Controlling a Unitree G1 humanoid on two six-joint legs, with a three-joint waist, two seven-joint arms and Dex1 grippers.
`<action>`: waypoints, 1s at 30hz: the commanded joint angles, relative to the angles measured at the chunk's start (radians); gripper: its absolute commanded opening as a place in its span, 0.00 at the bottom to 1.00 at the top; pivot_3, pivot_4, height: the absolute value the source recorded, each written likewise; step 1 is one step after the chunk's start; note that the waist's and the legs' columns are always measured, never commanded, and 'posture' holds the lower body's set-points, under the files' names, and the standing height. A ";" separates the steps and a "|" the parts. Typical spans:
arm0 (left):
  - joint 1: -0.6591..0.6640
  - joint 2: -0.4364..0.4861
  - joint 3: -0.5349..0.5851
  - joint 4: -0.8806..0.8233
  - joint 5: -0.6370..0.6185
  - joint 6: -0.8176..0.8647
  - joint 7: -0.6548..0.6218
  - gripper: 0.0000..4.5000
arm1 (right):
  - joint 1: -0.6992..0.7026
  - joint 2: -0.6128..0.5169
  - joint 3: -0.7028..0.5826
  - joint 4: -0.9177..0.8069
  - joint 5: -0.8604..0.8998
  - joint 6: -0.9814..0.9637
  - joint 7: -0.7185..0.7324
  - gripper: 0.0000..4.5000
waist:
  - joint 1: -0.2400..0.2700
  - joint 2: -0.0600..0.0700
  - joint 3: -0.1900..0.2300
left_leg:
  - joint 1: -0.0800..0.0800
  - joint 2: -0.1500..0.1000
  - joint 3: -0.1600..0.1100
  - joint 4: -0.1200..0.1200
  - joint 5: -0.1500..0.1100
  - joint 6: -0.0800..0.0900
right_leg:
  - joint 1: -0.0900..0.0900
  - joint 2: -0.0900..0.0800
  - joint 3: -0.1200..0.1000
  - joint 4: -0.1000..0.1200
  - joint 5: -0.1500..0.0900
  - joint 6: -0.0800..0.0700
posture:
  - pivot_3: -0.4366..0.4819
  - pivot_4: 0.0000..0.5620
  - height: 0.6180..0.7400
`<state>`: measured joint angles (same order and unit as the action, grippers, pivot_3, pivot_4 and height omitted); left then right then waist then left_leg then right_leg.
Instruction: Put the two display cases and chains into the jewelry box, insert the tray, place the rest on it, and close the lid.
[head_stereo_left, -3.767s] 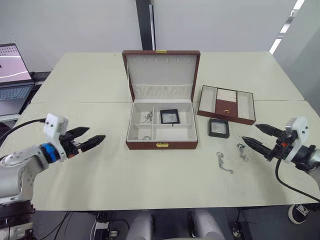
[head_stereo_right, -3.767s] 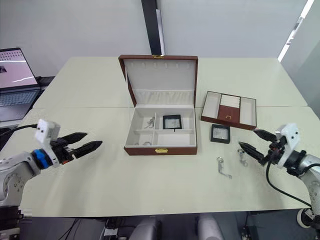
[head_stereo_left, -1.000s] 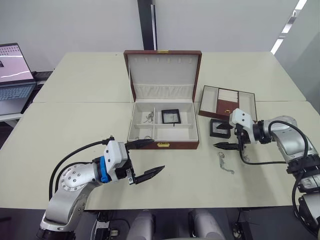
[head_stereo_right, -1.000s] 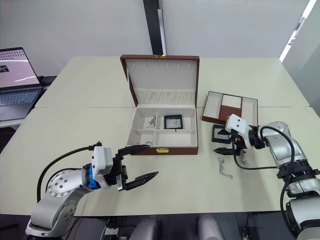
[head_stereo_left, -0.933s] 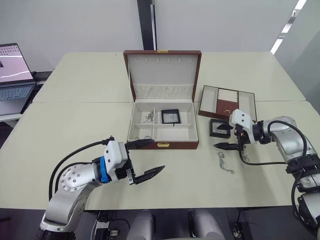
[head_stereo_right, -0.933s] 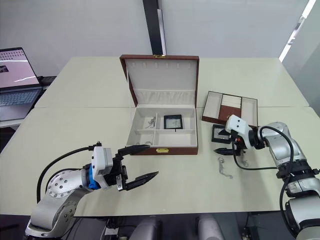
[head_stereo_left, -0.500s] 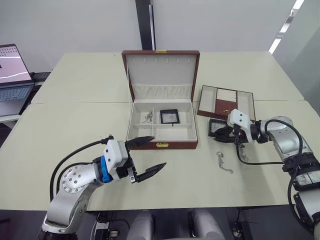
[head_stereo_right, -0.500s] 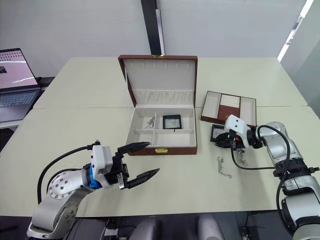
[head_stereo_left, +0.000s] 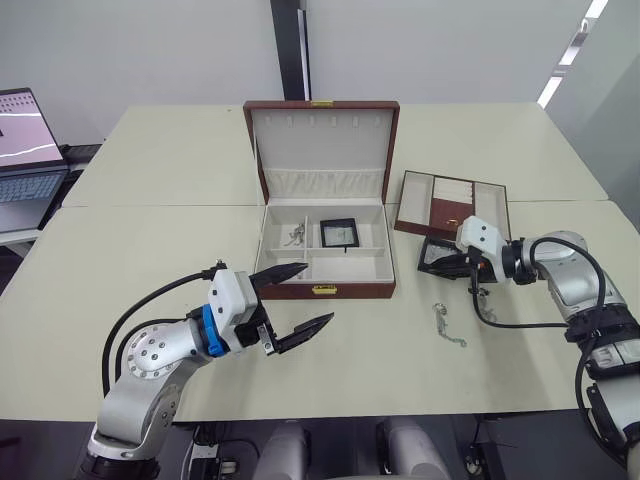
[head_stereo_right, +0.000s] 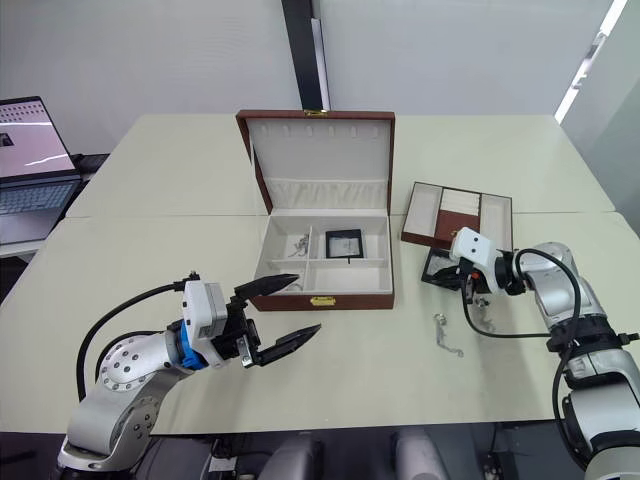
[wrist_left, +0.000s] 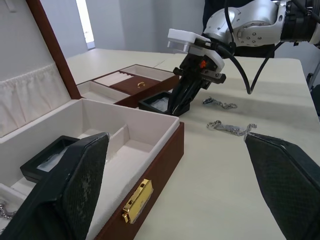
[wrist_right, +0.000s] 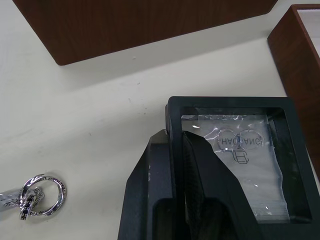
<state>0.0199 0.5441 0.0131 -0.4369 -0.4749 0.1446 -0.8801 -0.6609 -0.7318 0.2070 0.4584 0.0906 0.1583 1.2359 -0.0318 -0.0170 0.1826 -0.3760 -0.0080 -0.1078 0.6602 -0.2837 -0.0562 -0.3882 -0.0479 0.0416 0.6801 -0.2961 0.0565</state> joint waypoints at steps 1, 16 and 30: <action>0.017 -0.011 0.019 -0.048 -0.009 -0.008 0.031 1.00 | -0.058 -0.038 -0.058 -0.090 0.043 0.069 0.030 0.00 | -0.001 0.000 0.000 | 0.000 0.000 0.000 0.000 0.000 0.000 | 0.000 0.000 0.000 0.000 0.000 0.000 | 0.48 0.27 1.00; 0.248 -0.077 0.133 -0.139 0.018 -0.028 0.229 1.00 | -0.241 0.053 0.053 -0.446 0.195 0.532 0.126 0.00 | 0.000 0.001 0.000 | 0.000 0.001 -0.001 0.000 0.000 0.000 | 0.000 0.000 0.000 0.000 0.000 0.000 | 0.48 0.27 1.00; 0.435 -0.133 0.193 -0.171 0.030 -0.114 0.269 1.00 | -0.404 0.267 0.215 -0.195 0.087 0.503 0.072 0.00 | 0.000 0.001 0.001 | -0.002 0.000 -0.001 0.000 0.000 0.000 | -0.001 -0.002 -0.001 -0.001 0.000 0.000 | 0.48 0.27 1.00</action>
<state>0.4485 0.4160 0.1968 -0.5561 -0.4451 0.0528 -0.6204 -1.0314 -0.4656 0.4254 0.2580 0.1865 0.6825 1.3067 -0.0320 -0.0161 0.1831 -0.3778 -0.0079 -0.1089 0.6597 -0.2838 -0.0562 -0.3897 -0.0499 0.0404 0.6791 -0.2961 0.0564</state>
